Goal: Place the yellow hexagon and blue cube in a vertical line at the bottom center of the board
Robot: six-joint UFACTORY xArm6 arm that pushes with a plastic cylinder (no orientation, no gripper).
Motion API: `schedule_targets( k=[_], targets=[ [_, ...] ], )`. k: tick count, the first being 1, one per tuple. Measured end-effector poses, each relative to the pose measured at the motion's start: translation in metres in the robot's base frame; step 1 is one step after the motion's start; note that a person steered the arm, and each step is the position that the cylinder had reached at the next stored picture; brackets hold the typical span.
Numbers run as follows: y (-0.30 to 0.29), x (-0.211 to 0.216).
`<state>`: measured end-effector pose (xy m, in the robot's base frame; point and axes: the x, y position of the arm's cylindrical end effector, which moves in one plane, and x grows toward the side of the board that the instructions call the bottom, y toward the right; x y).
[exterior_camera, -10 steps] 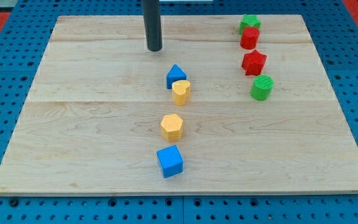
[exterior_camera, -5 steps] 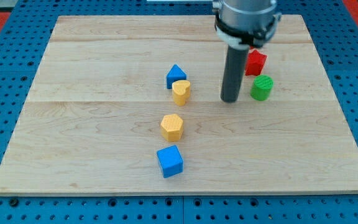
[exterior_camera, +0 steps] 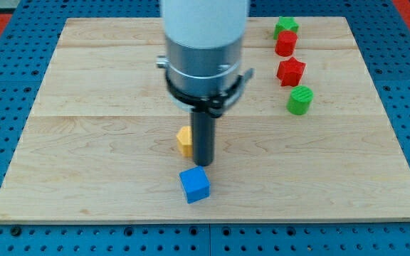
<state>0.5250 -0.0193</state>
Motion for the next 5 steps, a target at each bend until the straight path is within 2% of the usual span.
schedule_targets(
  k=[2, 3, 4, 5],
  targets=[
    [0.021, -0.001],
    [0.11, 0.003],
    [0.087, 0.04],
    [0.111, 0.036]
  ],
)
